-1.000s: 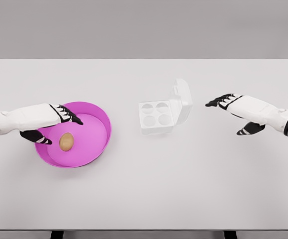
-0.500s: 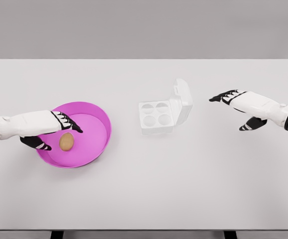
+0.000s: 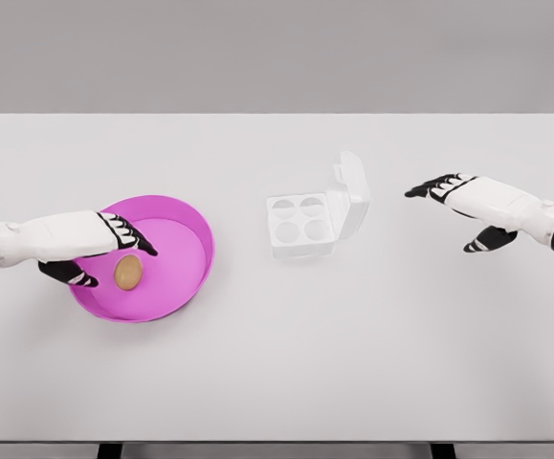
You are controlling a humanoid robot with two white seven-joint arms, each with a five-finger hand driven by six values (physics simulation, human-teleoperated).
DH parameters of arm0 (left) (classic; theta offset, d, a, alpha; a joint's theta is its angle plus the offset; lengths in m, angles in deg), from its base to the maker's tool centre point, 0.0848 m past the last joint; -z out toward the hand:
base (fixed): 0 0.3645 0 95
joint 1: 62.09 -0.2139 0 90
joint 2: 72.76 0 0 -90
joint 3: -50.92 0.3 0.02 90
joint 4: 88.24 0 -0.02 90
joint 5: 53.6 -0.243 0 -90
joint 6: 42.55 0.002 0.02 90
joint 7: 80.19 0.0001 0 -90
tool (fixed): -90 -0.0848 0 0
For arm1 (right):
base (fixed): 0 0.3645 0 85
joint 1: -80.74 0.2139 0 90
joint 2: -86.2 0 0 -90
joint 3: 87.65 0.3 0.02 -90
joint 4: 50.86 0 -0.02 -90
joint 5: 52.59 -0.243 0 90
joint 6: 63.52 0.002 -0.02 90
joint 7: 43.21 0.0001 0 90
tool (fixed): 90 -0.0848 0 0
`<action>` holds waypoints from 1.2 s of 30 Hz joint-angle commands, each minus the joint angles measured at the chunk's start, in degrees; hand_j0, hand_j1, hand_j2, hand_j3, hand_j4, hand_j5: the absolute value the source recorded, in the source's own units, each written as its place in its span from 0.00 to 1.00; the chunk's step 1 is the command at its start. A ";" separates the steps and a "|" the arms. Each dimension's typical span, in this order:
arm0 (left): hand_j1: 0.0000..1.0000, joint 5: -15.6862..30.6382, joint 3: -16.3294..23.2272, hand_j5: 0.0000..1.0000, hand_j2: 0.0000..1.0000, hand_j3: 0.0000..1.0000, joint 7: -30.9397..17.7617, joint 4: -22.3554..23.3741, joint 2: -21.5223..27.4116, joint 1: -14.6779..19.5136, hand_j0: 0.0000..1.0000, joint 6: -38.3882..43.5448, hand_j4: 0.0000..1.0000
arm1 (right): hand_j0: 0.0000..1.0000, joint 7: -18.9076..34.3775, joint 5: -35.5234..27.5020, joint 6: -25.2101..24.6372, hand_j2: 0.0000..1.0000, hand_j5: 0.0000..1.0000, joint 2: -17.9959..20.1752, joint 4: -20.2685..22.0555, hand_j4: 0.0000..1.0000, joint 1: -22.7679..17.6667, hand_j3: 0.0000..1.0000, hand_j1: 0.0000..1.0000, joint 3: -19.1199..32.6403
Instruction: Pack egg into the box and close the box lid
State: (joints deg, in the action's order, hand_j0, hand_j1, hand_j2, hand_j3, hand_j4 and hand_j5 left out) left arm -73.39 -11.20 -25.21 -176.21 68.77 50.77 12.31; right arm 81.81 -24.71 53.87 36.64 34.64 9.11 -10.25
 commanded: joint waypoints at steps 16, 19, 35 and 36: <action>0.86 -4.89 0.07 0.86 0.86 0.86 0.02 -1.85 -0.64 0.97 0.86 0.14 0.86 | 1.00 -0.02 -0.28 -0.15 1.00 1.00 0.08 -0.07 1.00 -0.09 1.00 1.00 0.12; 0.86 -5.87 0.07 0.86 0.86 0.86 0.02 -2.12 -0.82 0.88 0.86 0.14 0.86 | 1.00 -0.02 -0.28 -0.06 1.00 1.00 0.16 -0.07 1.00 -0.09 1.00 1.00 0.12; 0.80 -6.92 1.48 0.80 0.80 0.80 0.02 -2.12 -1.26 0.70 0.80 0.14 0.80 | 1.00 -0.02 -0.28 0.03 1.00 1.00 0.25 -0.07 1.00 -0.44 1.00 1.00 0.12; 0.80 -6.92 1.57 0.80 0.80 0.80 0.02 -2.12 -1.26 0.70 0.80 0.14 0.80 | 1.00 -0.02 -0.28 0.03 1.00 1.00 0.16 -0.07 1.00 -0.44 1.00 1.00 0.12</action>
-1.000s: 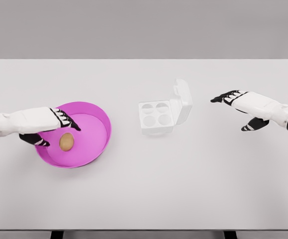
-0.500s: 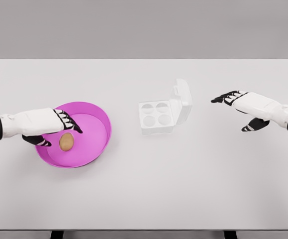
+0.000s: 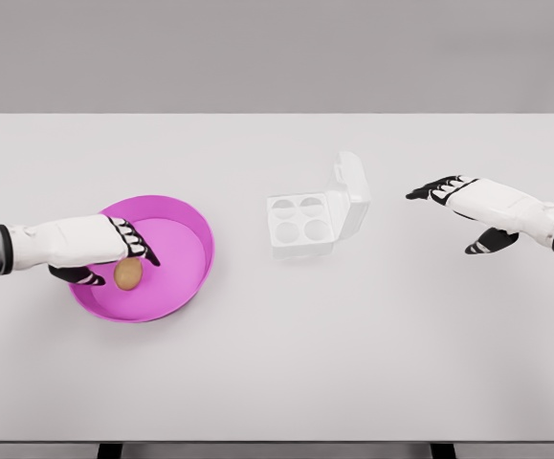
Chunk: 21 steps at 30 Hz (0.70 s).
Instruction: Pack egg into the box and close the box lid
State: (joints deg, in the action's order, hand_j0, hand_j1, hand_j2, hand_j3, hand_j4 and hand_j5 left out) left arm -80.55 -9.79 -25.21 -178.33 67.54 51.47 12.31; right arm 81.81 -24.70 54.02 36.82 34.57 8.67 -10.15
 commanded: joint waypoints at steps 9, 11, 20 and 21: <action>0.79 -0.21 0.51 0.79 0.79 0.79 0.02 -0.08 -0.20 0.00 0.79 0.14 0.79 | 1.00 -0.02 -0.28 -0.13 1.00 1.00 -0.01 0.01 1.00 0.00 1.00 1.00 0.01; 0.78 -0.21 0.59 0.78 0.78 0.78 0.02 -0.08 -0.55 0.00 0.78 0.14 0.78 | 1.00 -0.02 -0.28 -0.13 1.00 1.00 -0.01 0.01 1.00 0.00 1.00 1.00 0.01; 0.74 -0.30 0.68 0.74 0.74 0.74 0.02 -0.70 -0.47 -0.35 0.74 0.14 0.74 | 1.00 -0.02 -0.28 -0.13 1.00 1.00 -0.10 0.01 1.00 -0.09 1.00 1.00 -0.07; 0.73 -0.30 0.68 0.73 0.73 0.73 0.02 -0.70 -0.47 -0.35 0.73 0.14 0.73 | 1.00 -0.02 -0.28 -0.13 1.00 1.00 -0.10 -0.08 1.00 -0.09 1.00 1.00 -0.07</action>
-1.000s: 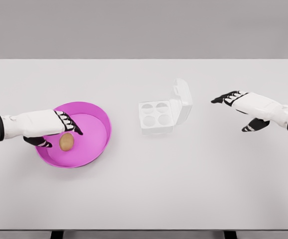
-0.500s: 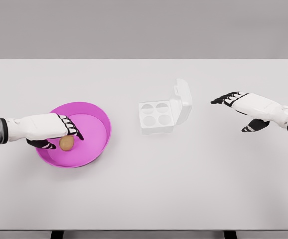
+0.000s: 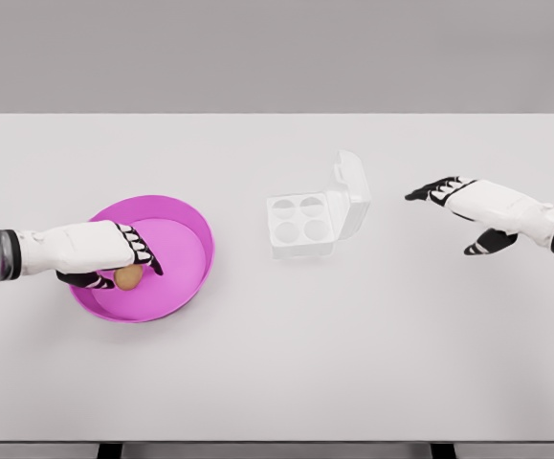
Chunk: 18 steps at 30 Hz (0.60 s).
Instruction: Pack egg into the box and close the box lid
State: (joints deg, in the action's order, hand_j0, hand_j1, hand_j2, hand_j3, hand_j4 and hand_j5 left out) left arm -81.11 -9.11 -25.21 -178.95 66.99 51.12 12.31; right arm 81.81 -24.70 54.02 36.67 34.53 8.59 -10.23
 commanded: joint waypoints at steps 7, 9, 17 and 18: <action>0.72 0.18 0.26 0.72 0.72 0.72 0.02 -0.08 0.09 0.00 0.72 0.14 0.72 | 1.00 -0.02 -0.28 -0.13 1.00 1.00 0.13 -0.04 1.00 0.00 1.00 1.00 -0.08; 0.71 0.09 0.26 0.71 0.71 0.71 0.02 -0.08 0.09 -0.09 0.71 0.14 0.71 | 1.00 -0.02 -0.28 -0.13 1.00 1.00 0.13 -0.04 1.00 0.00 1.00 1.00 -0.08; 0.70 0.09 0.70 0.70 0.70 0.70 0.02 -0.08 0.18 -0.09 0.70 0.14 0.70 | 1.00 -0.02 -0.28 -0.04 1.00 1.00 0.04 0.04 1.00 0.00 1.00 1.00 -0.08; 0.69 0.09 0.70 0.69 0.69 0.69 0.02 -0.08 0.18 -0.09 0.69 0.14 0.69 | 1.00 -0.02 -0.28 -0.04 1.00 1.00 0.13 0.04 1.00 -0.09 1.00 1.00 -0.08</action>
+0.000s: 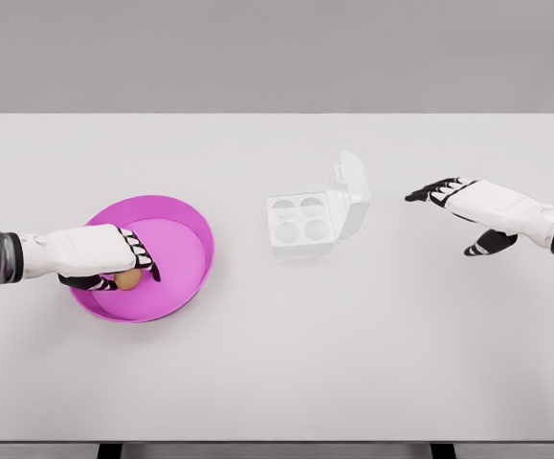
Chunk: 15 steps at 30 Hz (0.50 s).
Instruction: Pack egg into the box and close the box lid
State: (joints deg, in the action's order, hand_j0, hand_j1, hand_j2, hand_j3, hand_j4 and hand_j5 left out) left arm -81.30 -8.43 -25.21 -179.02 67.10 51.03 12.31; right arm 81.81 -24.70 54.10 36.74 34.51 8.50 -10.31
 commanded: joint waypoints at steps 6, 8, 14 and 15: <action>0.61 0.28 0.11 0.61 0.61 0.61 0.02 -0.01 0.07 0.00 0.61 0.14 0.61 | 1.00 -0.02 -0.29 -0.12 1.00 1.00 0.07 0.06 1.00 0.00 1.00 1.00 0.00; 0.59 0.28 0.11 0.59 0.59 0.59 0.02 -0.01 0.07 0.00 0.59 0.14 0.59 | 1.00 -0.02 -0.20 -0.20 1.00 1.00 -0.02 0.06 1.00 0.00 1.00 1.00 0.00; 0.54 0.37 0.11 0.54 0.54 0.54 0.02 -0.09 0.07 0.09 0.54 0.14 0.54 | 1.00 -0.02 -0.29 -0.12 1.00 1.00 0.15 0.06 1.00 -0.09 1.00 1.00 0.00; 0.53 0.37 0.02 0.53 0.53 0.53 0.02 -0.09 -0.02 0.09 0.53 0.14 0.53 | 1.00 -0.02 -0.29 -0.12 1.00 1.00 0.07 0.06 1.00 -0.09 1.00 1.00 0.00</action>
State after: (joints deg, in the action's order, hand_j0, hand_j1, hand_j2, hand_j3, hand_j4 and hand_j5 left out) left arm -81.27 -8.33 -25.21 -179.11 67.07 51.12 12.31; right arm 81.81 -24.70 54.10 36.79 34.55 8.41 -10.32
